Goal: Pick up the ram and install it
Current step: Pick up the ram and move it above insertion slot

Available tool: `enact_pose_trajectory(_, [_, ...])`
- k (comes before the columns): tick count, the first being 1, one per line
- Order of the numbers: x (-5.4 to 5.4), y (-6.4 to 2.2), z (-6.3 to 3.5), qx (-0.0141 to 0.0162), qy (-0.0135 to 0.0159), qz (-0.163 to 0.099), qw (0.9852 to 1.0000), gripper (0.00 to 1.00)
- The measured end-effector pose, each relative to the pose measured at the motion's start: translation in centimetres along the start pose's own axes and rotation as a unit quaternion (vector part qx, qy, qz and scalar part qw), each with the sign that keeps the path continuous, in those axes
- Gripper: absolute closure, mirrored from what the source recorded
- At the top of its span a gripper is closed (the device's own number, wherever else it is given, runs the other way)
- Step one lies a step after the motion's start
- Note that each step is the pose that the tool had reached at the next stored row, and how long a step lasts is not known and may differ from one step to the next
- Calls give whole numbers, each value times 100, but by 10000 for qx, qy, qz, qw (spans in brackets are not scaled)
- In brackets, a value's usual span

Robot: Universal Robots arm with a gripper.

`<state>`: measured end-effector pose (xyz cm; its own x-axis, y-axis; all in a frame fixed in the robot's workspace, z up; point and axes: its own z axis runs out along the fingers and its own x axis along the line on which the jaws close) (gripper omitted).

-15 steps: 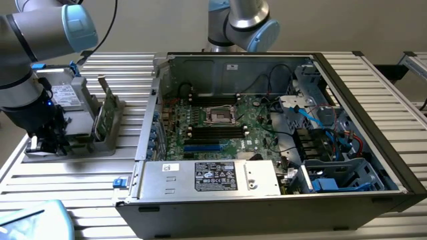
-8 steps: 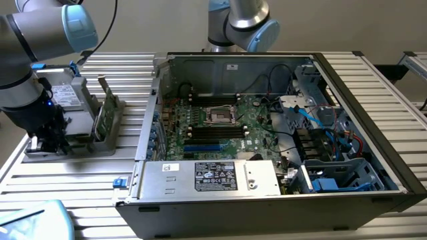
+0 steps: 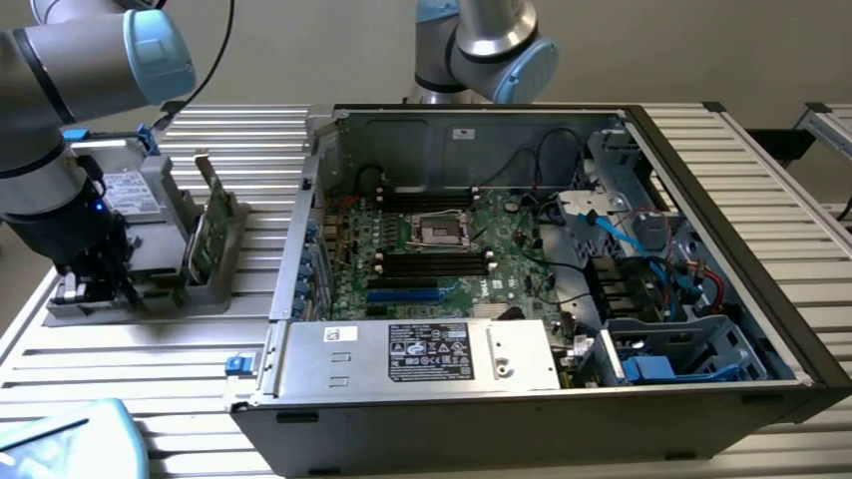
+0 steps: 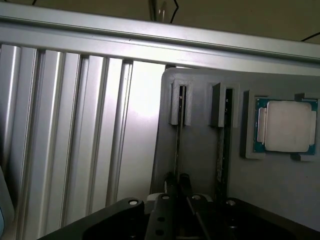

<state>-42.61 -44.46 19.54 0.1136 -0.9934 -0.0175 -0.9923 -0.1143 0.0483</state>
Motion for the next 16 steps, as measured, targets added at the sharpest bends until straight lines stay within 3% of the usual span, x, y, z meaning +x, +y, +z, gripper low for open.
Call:
enact_pose_trajectory(11, [3,-21,-2,1,-3,-1,10000,87])
enact_pose_trajectory(16, [4,-37,-22,3,-31,-1,10000,87])
